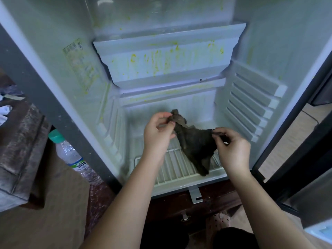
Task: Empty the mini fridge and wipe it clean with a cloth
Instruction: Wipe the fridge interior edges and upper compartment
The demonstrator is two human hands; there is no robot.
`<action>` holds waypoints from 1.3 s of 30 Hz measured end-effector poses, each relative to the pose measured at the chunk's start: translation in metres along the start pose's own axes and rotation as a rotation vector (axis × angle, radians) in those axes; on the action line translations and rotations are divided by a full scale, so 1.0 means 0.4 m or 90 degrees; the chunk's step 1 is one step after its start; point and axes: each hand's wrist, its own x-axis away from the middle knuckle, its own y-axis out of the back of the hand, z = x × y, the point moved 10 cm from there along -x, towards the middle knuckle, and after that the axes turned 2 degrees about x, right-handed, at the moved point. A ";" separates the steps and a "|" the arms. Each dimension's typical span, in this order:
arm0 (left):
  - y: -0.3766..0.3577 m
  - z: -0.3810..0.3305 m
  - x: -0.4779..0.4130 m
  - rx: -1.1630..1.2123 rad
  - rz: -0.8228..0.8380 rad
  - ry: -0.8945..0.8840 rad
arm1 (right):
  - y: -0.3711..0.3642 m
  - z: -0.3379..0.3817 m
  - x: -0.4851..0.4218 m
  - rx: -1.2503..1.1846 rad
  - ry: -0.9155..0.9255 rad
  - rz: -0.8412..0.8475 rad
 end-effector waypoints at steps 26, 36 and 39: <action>0.028 -0.038 -0.047 0.026 -0.004 -0.040 | -0.209 0.102 0.006 0.156 0.070 0.236; 0.083 -0.058 -0.067 -0.107 -0.098 -0.096 | -0.215 0.091 -0.019 0.135 0.046 0.304; 0.073 -0.080 -0.065 -0.386 -0.085 -0.165 | -0.167 0.080 -0.064 -0.016 -0.032 0.220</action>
